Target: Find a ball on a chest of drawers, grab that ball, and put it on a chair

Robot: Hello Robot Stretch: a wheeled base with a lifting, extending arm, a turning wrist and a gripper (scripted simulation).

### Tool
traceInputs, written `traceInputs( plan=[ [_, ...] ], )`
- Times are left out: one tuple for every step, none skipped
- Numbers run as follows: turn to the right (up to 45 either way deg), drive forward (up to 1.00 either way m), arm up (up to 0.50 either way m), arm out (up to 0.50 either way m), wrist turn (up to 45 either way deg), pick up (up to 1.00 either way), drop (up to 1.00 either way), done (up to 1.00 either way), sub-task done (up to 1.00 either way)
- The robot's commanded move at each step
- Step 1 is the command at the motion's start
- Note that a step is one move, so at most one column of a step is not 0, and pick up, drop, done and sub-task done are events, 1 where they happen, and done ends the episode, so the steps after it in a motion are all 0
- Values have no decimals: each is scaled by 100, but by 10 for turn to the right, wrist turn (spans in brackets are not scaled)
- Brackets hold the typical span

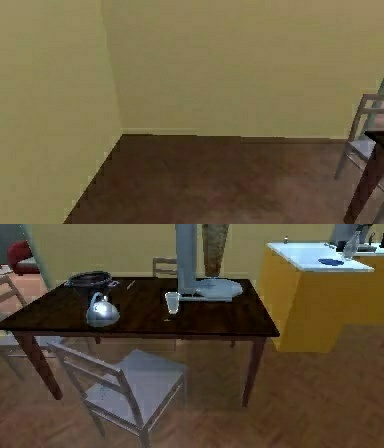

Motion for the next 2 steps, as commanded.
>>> traceInputs(
  plan=[
    [0, 75, 0, 0, 0, 0, 0, 0, 0],
    [450, 0, 0, 0, 0, 0, 0, 0, 0]
  ],
)
